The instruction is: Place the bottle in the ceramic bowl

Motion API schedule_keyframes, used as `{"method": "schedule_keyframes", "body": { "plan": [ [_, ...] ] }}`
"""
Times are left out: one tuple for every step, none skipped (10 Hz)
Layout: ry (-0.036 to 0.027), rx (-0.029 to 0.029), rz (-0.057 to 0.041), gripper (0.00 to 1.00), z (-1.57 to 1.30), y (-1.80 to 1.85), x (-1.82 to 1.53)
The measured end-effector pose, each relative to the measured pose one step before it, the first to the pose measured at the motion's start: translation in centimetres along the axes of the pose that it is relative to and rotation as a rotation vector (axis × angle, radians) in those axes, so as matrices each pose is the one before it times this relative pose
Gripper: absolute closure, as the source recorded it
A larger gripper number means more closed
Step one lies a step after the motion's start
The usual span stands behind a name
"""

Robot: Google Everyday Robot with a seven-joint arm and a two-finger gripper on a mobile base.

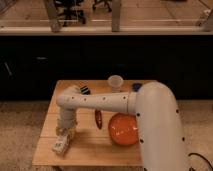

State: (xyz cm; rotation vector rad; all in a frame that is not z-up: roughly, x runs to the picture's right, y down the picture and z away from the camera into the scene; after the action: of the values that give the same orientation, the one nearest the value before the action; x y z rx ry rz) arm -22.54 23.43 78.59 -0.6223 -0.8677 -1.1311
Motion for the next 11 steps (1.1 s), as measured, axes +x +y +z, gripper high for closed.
{"method": "schedule_keyframes", "body": {
  "plan": [
    [-0.00101, 0.0108, 0.00106, 1.0, -0.251, 0.074, 0.056],
    [-0.00021, 0.00959, 0.00069, 1.0, -0.253, 0.049, 0.033],
    [0.00132, 0.01463, 0.00747, 1.0, -0.459, 0.332, 0.239],
    [0.00294, 0.01574, 0.00765, 1.0, -0.578, 0.362, 0.244],
    [0.00173, 0.01557, 0.00435, 1.0, -0.509, 0.189, 0.089],
    [0.00214, 0.01106, 0.00271, 1.0, -0.384, 0.169, 0.051],
    [0.00659, 0.02369, 0.00735, 1.0, -0.942, 0.419, 0.167],
    [0.00641, 0.02235, 0.00578, 1.0, -0.82, 0.335, 0.118],
    [0.00805, 0.0256, 0.00624, 1.0, -1.081, 0.394, 0.122],
    [0.00952, 0.02922, 0.00969, 1.0, -1.241, 0.542, 0.201],
    [0.00998, 0.034, 0.01365, 1.0, -1.363, 0.785, 0.303]
  ]
}}
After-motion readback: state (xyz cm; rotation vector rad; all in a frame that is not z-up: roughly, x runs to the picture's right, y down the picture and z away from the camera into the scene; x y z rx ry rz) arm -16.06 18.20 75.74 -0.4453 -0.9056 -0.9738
